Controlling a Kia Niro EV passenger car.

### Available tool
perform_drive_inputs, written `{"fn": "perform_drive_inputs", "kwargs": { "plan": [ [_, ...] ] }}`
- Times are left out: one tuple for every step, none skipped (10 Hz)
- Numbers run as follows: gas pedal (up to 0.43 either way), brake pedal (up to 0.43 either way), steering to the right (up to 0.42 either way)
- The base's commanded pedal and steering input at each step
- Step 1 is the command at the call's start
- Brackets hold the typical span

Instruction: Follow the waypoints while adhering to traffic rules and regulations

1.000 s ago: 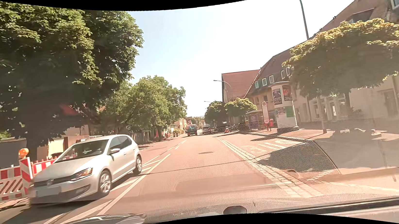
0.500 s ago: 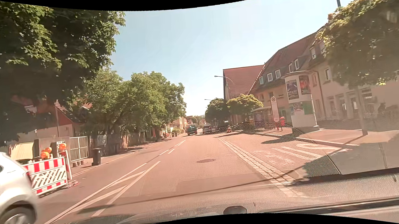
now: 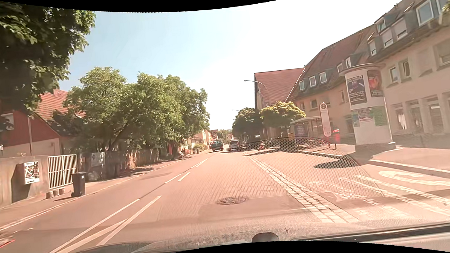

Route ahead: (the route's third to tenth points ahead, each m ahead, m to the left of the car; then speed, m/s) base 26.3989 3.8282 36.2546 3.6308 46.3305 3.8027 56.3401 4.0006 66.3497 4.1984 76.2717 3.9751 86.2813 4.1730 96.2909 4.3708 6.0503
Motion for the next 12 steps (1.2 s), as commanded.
{"fn": "perform_drive_inputs", "kwargs": {
  "plan": [
    [0.067, 0.000, -0.010],
    [0.067, 0.000, -0.010],
    [0.067, 0.000, -0.010],
    [0.067, 0.000, -0.008],
    [0.067, 0.000, -0.007],
    [0.067, 0.000, -0.006],
    [0.067, 0.000, -0.005],
    [0.067, 0.000, -0.004],
    [0.067, 0.000, -0.004],
    [0.067, 0.000, -0.003],
    [0.067, 0.000, -0.003],
    [0.067, 0.000, -0.002]
  ]
}}
